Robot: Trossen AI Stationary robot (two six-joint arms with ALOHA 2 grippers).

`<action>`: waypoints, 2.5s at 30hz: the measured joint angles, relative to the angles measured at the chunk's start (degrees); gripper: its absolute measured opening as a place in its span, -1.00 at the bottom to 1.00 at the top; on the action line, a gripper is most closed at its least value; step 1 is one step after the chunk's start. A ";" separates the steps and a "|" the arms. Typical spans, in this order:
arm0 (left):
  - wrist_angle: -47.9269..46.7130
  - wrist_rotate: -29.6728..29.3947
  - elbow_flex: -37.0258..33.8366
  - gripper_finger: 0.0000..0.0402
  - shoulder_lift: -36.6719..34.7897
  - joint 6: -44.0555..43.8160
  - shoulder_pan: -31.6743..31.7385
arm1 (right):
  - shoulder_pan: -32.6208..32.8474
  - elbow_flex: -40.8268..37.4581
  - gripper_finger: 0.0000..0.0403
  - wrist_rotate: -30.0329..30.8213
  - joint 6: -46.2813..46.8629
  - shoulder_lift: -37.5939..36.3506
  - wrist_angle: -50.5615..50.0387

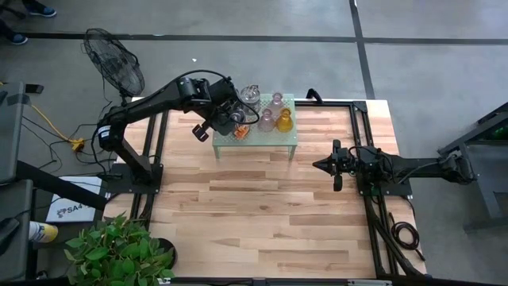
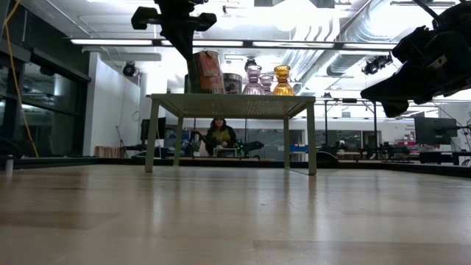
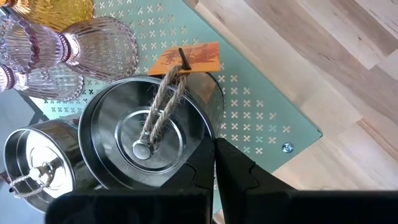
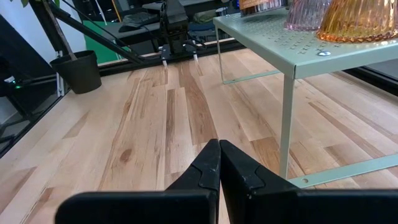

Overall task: Pick & Place candle stick holders
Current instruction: Put the silver scented candle on the shelf

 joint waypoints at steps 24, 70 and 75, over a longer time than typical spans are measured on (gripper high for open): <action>0.57 -0.06 0.00 -1.00 0.02 -0.55 0.00 | 0.01 0.00 -1.00 -0.02 0.00 0.00 0.00; 3.75 -5.35 0.11 -0.76 0.04 -9.84 -0.27 | 0.01 0.01 -1.00 -0.01 -0.01 0.00 -0.01; 4.61 -8.80 0.11 -0.76 0.04 -16.33 -1.70 | 0.00 0.00 -1.00 0.00 0.00 0.02 -0.02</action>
